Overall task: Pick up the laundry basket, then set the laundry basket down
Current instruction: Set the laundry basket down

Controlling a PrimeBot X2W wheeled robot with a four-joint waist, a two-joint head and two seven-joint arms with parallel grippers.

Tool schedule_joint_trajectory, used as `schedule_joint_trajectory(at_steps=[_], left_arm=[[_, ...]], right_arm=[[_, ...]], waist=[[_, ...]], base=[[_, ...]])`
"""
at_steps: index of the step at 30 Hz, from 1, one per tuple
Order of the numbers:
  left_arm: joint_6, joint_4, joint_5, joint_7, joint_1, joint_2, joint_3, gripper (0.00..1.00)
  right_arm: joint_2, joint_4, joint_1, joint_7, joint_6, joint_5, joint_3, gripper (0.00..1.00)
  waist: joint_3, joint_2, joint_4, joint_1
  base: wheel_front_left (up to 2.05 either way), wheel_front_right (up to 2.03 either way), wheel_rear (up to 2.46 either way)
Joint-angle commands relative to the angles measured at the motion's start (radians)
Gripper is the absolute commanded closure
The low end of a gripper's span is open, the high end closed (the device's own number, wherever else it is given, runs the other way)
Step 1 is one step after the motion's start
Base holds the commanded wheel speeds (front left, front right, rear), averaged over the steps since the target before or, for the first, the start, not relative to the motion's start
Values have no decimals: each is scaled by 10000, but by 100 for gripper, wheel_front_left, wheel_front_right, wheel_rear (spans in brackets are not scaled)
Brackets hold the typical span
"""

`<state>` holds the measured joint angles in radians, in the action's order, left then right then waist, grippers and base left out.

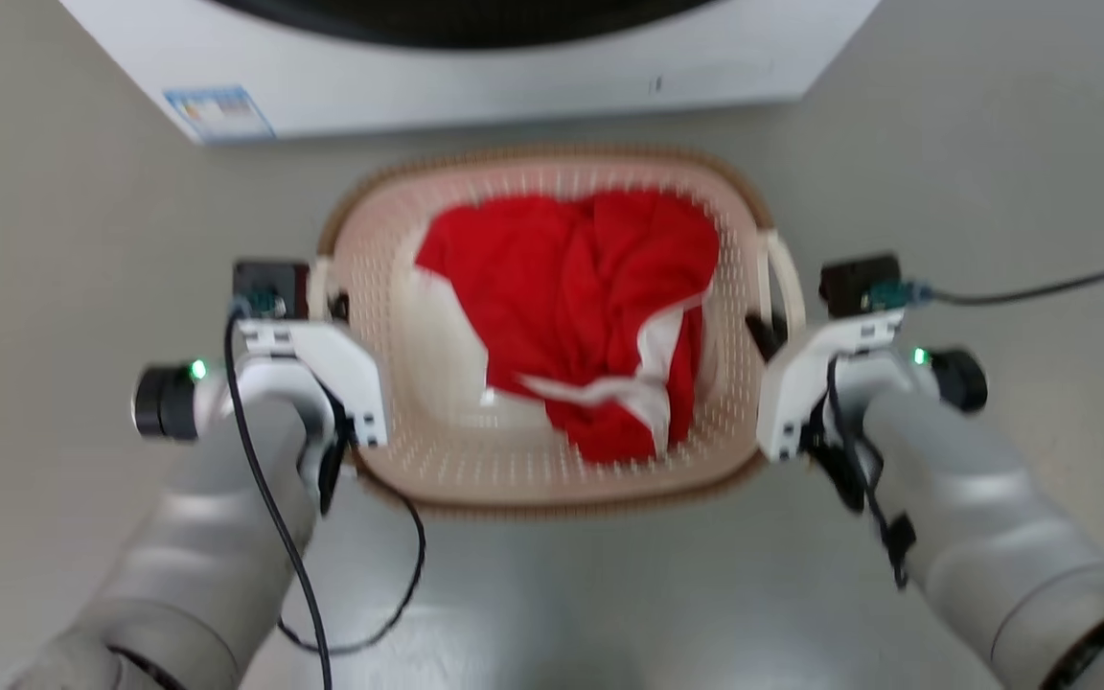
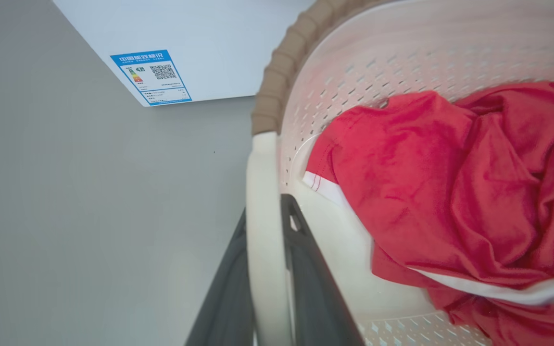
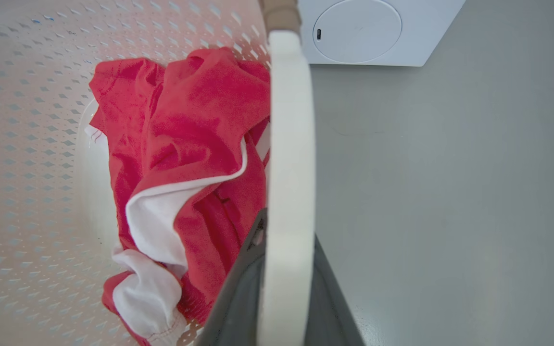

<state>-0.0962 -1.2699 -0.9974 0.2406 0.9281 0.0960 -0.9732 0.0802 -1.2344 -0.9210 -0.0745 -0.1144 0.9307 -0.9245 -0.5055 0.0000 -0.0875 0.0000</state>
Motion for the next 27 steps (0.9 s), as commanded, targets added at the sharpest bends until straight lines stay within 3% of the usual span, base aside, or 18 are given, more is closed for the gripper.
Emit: schedule_joint_trajectory(at_steps=[1,11,27], left_arm=[[-3,38,144,97,540,162,145,100],[-22,-44,386,176,2086,237,169,100],[66,-157,636,46,2662,183,-46,100]], right_arm=[[-300,134,-341,-339,-163,-147,-74,100],[-300,-413,-1677,-448,-163,-208,115,100],[-300,-561,-1907,-242,-163,-611,786,100]], waist=[[-1549,0,4,0],[-3178,0,237,0],[-3593,0,238,0]], base=[[0,0,0],[0,0,0],[0,0,0]])
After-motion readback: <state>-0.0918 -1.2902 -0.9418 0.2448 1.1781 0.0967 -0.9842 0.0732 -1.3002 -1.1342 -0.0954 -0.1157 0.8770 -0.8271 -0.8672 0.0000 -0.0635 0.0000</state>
